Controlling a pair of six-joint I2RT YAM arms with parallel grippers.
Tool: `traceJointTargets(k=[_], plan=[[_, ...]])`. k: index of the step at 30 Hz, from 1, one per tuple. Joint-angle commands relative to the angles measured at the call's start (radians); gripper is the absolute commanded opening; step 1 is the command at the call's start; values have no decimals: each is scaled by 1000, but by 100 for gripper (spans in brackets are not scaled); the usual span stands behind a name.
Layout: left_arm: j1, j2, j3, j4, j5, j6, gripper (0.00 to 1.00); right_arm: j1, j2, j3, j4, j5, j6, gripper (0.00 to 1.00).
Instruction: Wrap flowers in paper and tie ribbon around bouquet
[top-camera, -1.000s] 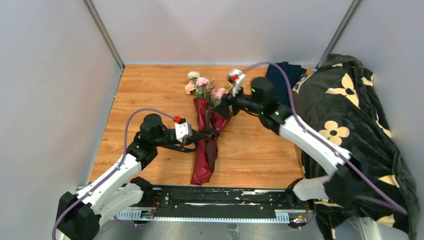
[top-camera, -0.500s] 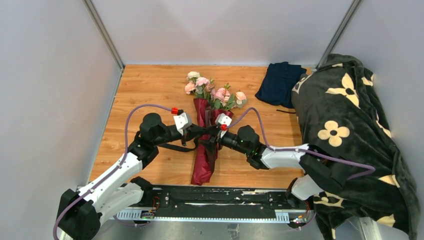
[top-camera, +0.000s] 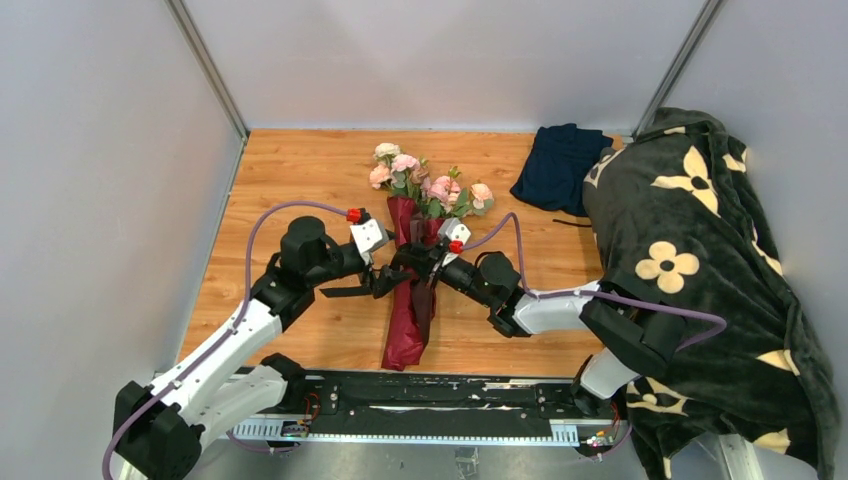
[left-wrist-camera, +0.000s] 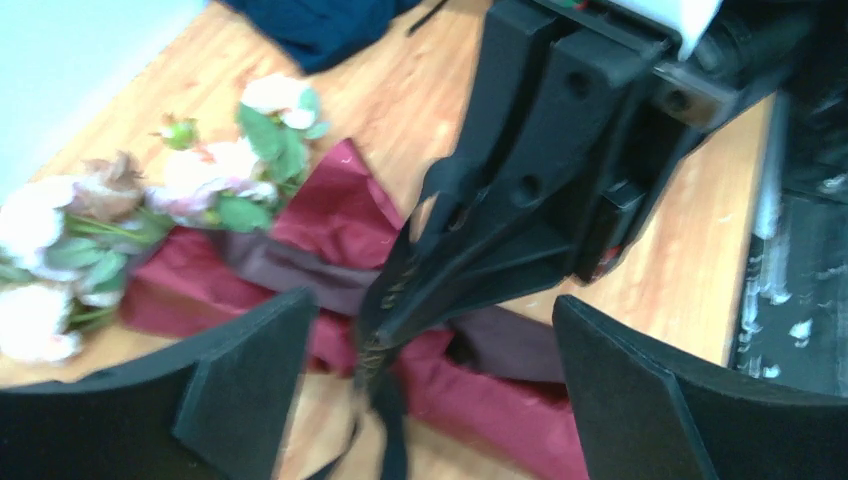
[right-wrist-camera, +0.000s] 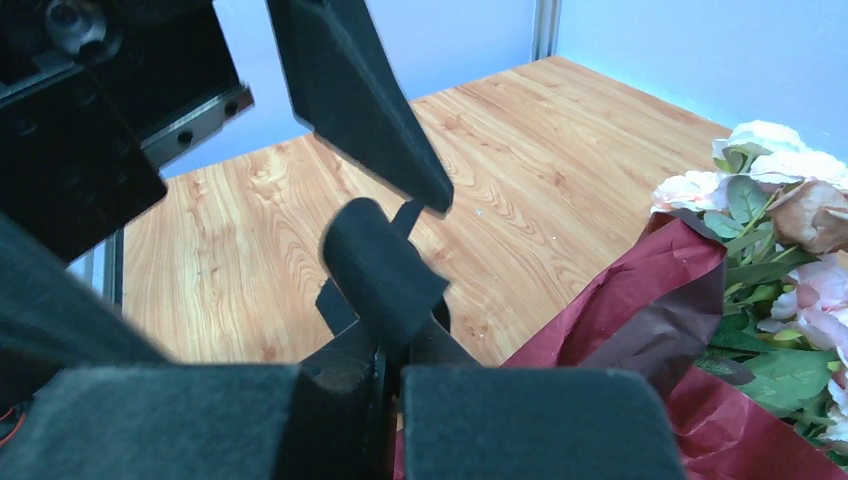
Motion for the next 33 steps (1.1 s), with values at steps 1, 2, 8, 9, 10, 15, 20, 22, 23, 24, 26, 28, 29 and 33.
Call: traceJointTargets(k=[1,2,8,9,10,15,20,22,23,24,26,28,29,33], plan=[[47,11,192,-406,-166,258,100,-11,-47,-19,-31,17,-13,0],[95,32,250,-522,-182,333,100,-18,-47,-19,-43,10,-5,0],[382,358,429,-1158,-351,981,86,-38,-11,17,-87,-65,30,0],[383,391,404,-1160,-384,1051,82,-40,-7,22,-86,-74,39,0],[384,422,384,-1157,-380,1107,82,-40,-2,27,-88,-82,48,0],[359,534,348,-930,-301,1039,94,-42,-2,42,-106,-111,62,0],[346,565,252,-656,-402,1010,86,-45,-5,52,-142,-109,37,0],[347,586,227,-550,-465,992,80,-46,-5,56,-143,-114,31,0],[351,597,222,-523,-477,992,76,-46,-4,56,-143,-115,30,0],[356,606,220,-509,-473,999,70,-47,-4,56,-145,-116,30,0],[361,629,219,-499,-468,1020,66,-48,-4,58,-152,-119,30,0],[361,651,218,-482,-461,1033,63,-49,-4,60,-161,-127,22,0],[361,664,220,-473,-459,1035,61,-51,-4,62,-164,-129,17,0],[361,697,220,-471,-459,1063,29,-54,-5,60,-175,-123,16,0]])
